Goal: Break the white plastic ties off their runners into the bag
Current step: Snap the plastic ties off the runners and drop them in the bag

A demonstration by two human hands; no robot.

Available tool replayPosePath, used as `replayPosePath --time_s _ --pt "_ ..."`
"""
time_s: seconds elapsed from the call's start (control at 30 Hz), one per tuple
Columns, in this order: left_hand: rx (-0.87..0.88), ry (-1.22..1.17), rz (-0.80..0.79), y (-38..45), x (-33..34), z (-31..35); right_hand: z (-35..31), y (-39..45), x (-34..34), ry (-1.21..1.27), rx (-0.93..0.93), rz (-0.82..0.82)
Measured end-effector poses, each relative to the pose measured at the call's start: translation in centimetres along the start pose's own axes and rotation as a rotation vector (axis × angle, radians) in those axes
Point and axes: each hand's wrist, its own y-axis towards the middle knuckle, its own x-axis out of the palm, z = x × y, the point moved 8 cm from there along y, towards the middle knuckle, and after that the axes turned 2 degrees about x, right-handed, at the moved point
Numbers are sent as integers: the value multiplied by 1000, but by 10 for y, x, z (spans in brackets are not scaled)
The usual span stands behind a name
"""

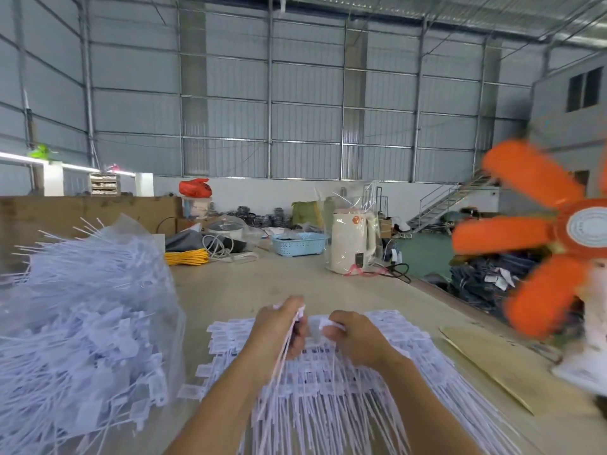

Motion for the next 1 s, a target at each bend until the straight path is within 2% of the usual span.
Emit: replayPosePath --time_s 0.1,0.17,0.23,0.3,0.37,0.43,0.53,0.63,0.73,0.87,1.0 --pt "208 -34 72 -19 -8 52 -7 4 6 6 -16 -20" --pt "336 26 172 -35 -31 84 -3 4 10 1 -8 -28" --pt "494 281 413 -54 -69 117 3 3 12 13 9 -38" --pt "630 677 697 -76 -107 144 4 2 12 -5 16 -34" --pt "639 1008 870 -81 -146 156 2 4 10 -7 17 -6" --pt "513 1179 958 -71 -187 150 0 4 5 6 34 30" --pt "209 1269 969 -59 -228 111 1 3 -1 49 72 70" --pt "-82 1471 831 -49 -243 61 3 2 -5 106 87 103" --pt "-109 1520 791 -47 -241 57 3 3 -7 135 91 112" --pt "-47 1631 872 -49 -210 89 1 2 -25 185 89 199" --pt "-106 1576 752 -35 -199 106 -2 -5 -56 363 42 353"
